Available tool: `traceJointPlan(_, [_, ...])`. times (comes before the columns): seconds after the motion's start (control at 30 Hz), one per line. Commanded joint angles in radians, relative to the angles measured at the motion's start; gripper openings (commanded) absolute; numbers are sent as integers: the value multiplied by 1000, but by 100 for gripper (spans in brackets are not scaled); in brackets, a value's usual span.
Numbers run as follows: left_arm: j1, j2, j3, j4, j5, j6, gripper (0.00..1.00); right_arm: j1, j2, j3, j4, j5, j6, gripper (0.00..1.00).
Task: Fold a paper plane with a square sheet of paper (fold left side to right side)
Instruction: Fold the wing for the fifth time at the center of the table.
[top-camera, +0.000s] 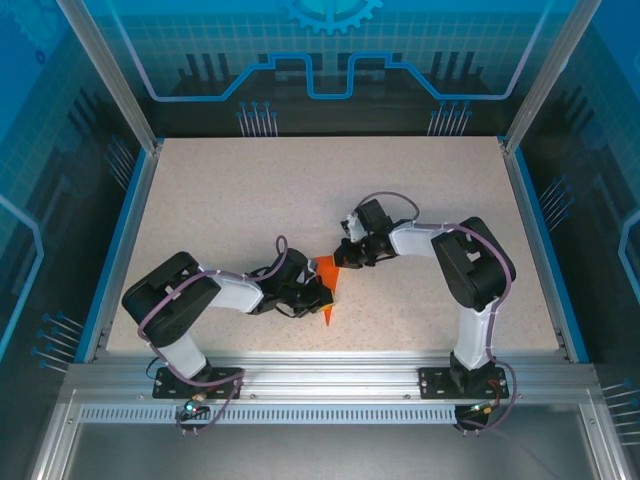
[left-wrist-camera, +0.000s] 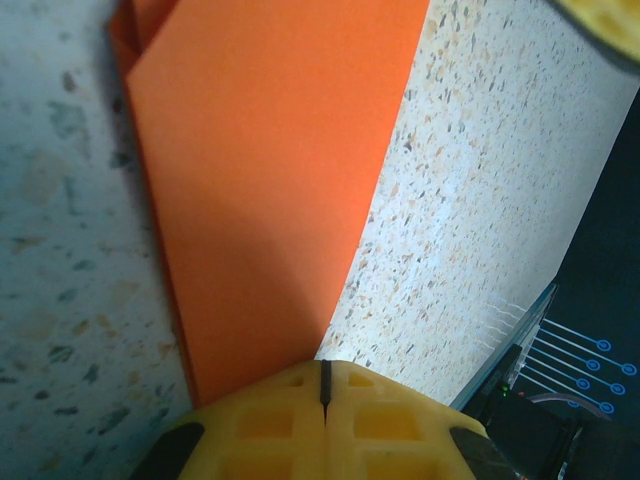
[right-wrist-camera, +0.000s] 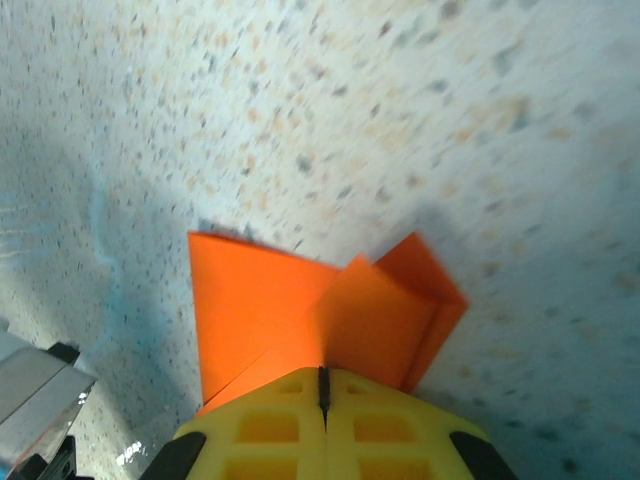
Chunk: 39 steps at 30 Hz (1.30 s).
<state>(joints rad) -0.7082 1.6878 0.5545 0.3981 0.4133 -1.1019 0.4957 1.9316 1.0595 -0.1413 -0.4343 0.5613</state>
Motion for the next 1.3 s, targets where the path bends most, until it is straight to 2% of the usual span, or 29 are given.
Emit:
traceJointPlan(0.0, [-11,49,-28,-107,-12,-19,0,-42,36,38,-4,18,-26,0])
traceJointPlan(0.53, [-12,42,-28,-94,-11,-22,0,-111,99,177,-81,20,-60,0])
traceJointPlan(0.77, [-13,22,-28,-85,-19,-19,0,-105,-27,114,-77,14,-54,0])
traceJointPlan(1.03, [-14,8,-29,-82,-28,-13,0,-9,-236,-111,24,-32,27,1])
traceJointPlan(1.13, [-14,3,-30,-84,-31,-12,0,42,-238,-152,91,-75,78,1])
traceJointPlan(1.27, [-15,-3,-29,-80,-31,-8,0,90,-174,-139,119,-71,113,1])
